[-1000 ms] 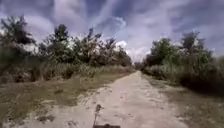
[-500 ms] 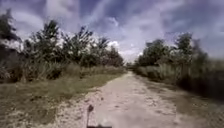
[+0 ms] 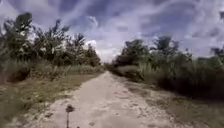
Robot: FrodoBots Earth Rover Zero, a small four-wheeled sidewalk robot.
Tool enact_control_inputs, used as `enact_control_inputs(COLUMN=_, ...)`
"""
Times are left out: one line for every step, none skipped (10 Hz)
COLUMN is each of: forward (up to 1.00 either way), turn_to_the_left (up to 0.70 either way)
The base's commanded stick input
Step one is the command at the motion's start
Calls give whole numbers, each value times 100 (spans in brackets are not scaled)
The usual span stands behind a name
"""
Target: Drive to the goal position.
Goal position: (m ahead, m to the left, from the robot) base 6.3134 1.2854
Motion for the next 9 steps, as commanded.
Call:
enact_control_inputs(forward=100, turn_to_the_left=0)
enact_control_inputs(forward=100, turn_to_the_left=0)
enact_control_inputs(forward=100, turn_to_the_left=0)
enact_control_inputs(forward=100, turn_to_the_left=0)
enact_control_inputs(forward=100, turn_to_the_left=0)
enact_control_inputs(forward=100, turn_to_the_left=0)
enact_control_inputs(forward=100, turn_to_the_left=0)
enact_control_inputs(forward=100, turn_to_the_left=0)
enact_control_inputs(forward=100, turn_to_the_left=0)
